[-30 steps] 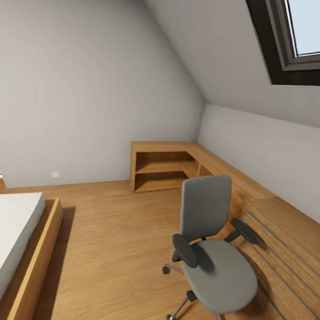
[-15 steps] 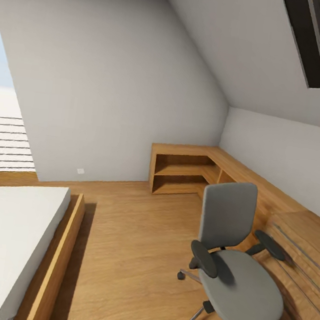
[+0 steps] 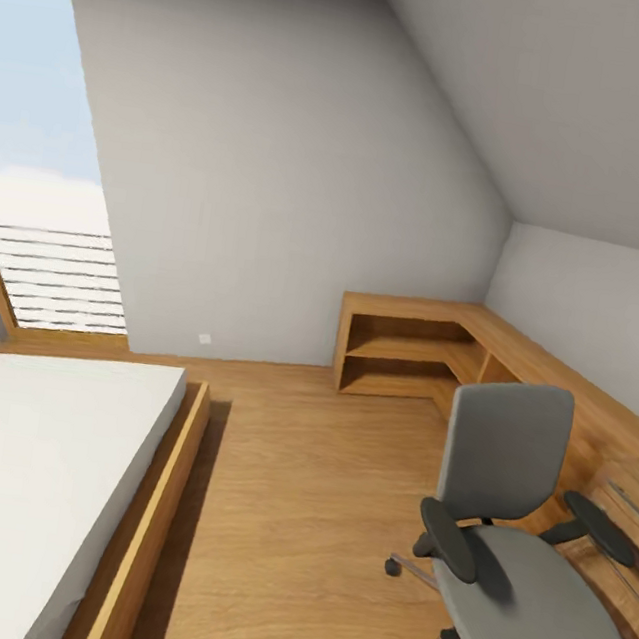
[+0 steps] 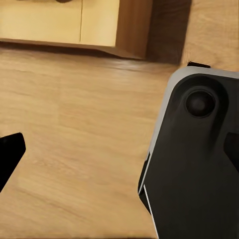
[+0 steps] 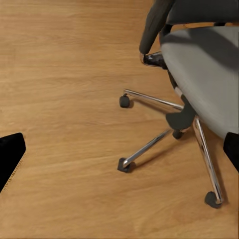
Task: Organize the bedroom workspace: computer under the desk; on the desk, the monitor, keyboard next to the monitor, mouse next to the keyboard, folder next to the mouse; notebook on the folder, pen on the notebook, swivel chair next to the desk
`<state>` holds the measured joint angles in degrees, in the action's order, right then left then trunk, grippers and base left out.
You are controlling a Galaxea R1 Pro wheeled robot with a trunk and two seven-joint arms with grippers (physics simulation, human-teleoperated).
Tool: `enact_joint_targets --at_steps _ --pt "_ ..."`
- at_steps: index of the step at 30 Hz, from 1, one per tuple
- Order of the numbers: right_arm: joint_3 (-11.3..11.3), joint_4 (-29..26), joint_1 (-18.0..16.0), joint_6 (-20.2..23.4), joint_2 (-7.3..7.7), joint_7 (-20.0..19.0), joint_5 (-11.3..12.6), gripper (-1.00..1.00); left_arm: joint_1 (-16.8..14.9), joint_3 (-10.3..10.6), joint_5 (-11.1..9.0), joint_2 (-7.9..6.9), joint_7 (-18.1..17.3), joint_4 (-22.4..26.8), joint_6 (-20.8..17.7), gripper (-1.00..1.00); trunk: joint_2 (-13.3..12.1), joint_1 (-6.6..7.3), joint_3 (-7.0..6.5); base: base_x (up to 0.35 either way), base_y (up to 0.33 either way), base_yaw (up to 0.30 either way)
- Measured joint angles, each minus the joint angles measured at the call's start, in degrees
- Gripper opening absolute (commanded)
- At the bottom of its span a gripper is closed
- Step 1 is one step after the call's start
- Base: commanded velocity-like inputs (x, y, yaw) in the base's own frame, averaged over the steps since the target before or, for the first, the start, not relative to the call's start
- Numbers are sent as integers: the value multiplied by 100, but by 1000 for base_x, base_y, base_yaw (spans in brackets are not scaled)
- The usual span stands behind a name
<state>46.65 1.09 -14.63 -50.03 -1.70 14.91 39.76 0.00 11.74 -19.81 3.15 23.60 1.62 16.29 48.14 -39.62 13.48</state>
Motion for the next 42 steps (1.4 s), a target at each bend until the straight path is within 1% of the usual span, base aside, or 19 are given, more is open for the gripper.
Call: enact_joint_targets --at_steps 27,32,36,38,42 --pt "-4 0 0 0 34 0 3 100 0 0 0 0 0 0 -3 100 0 0 0 0 0 280" --pt "2 4 0 0 57 -5 0 100 0 -1 0 -1 1 -1 -4 100 0 0 0 0 0 125" --pt "3 14 17 33 -72 -5 2 100 -8 -19 -3 128 -9 86 -22 100 0 0 0 0 0 0" --pt "-4 13 16 27 -83 -3 7 100 -8 -18 -2 192 -9 87 -23 100 0 0 0 0 0 0" --pt "-1 13 17 14 -100 5 6 100 -8 -11 -1 236 -14 88 -33 100 0 0 0 0 0 0"
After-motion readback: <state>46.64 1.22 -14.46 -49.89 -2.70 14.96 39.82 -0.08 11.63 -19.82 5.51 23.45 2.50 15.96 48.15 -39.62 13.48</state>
